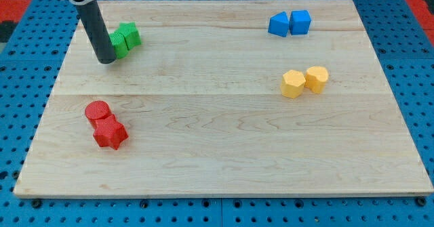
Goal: Place both the green blocks at the top left side of the board
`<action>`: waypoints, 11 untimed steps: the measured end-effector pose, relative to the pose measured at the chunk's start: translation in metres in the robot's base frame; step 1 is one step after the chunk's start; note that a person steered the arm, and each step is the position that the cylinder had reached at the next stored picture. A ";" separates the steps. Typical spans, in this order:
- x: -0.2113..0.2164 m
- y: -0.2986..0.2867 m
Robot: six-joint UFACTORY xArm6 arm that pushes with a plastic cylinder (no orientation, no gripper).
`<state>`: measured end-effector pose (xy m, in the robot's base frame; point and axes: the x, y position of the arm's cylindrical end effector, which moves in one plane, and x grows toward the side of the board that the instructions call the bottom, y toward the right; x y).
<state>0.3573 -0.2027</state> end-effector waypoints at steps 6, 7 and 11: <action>-0.063 0.012; -0.056 0.040; -0.083 0.031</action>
